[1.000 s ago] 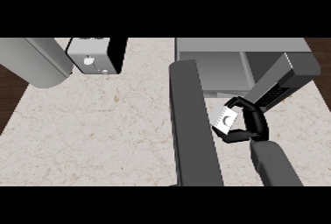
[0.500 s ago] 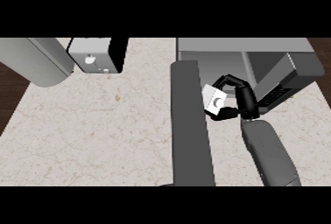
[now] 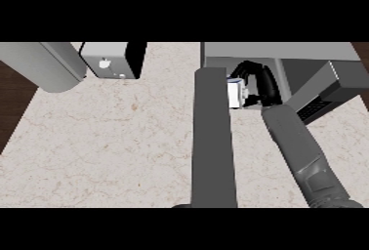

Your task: Pick up the milk, place it into the microwave and close the microwave

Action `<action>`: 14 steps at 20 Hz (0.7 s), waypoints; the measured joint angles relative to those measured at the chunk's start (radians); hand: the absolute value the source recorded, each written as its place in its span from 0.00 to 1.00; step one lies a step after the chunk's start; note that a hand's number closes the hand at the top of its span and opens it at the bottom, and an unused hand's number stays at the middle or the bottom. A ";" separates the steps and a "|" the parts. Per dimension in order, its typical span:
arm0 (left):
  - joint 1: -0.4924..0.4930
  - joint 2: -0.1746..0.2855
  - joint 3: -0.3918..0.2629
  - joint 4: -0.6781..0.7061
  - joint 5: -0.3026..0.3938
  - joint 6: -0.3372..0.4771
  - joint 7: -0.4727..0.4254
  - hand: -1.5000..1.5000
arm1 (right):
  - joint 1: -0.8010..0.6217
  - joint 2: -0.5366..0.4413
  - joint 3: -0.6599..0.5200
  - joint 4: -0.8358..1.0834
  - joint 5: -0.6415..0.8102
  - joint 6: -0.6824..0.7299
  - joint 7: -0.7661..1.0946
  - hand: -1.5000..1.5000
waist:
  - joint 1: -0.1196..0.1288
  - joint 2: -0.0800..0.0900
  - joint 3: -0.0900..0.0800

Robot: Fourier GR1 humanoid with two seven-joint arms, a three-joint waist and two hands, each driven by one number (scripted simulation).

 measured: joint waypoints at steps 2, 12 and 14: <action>-0.004 0.009 0.008 0.006 0.012 -0.008 0.001 0.00 | -0.036 -0.009 -0.019 0.065 0.008 -0.038 -0.019 1.00 | 0.011 0.004 0.000; -0.044 -0.001 -0.017 0.039 -0.023 -0.024 -0.013 0.00 | -0.182 -0.040 -0.086 0.240 0.025 -0.245 -0.033 1.00 | 0.057 0.025 0.002; -0.046 0.003 -0.018 0.044 -0.021 -0.033 -0.016 0.00 | -0.200 -0.059 -0.081 0.257 0.043 -0.290 -0.039 1.00 | 0.067 0.029 0.002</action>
